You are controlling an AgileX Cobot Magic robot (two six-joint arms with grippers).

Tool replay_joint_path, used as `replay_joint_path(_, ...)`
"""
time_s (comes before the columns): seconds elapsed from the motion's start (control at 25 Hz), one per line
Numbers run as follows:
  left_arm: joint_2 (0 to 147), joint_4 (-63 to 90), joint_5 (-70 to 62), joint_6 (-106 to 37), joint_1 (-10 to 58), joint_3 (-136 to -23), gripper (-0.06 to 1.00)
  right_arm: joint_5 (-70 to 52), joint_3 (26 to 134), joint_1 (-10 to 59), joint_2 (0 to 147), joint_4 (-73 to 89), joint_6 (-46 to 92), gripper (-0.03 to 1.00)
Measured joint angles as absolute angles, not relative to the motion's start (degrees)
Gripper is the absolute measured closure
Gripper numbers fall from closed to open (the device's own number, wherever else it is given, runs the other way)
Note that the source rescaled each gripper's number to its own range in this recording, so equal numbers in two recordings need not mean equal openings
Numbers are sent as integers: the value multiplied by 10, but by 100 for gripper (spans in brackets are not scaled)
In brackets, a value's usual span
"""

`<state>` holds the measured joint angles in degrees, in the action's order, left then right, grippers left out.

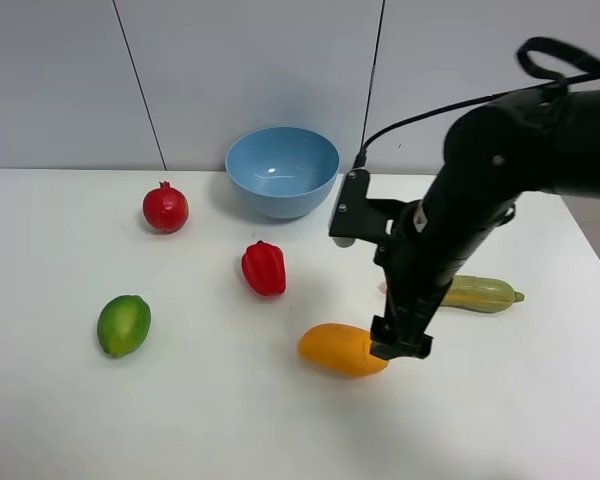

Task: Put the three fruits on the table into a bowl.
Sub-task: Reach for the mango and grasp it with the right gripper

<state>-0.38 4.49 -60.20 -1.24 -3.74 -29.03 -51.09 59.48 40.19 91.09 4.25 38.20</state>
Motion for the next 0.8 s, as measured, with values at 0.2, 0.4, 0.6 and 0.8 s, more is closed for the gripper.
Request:
replay_joint_path(0.2, -4, 45, -602, -12, -37, -290, -6, -489, 636, 422, 992, 42, 366, -3)
replay_joint_path(0.4, -4, 45, -602, -12, -37, -290, -6, -470, 638, 422, 1052, 33, 365, -3)
replay_joint_path(0.6, -4, 45, -602, -12, -37, -290, -6, -458, 638, 422, 1082, 28, 365, -3)
replay_joint_path(0.8, -4, 45, -602, -12, -37, -290, -6, -432, 638, 422, 1106, 20, 365, -3)
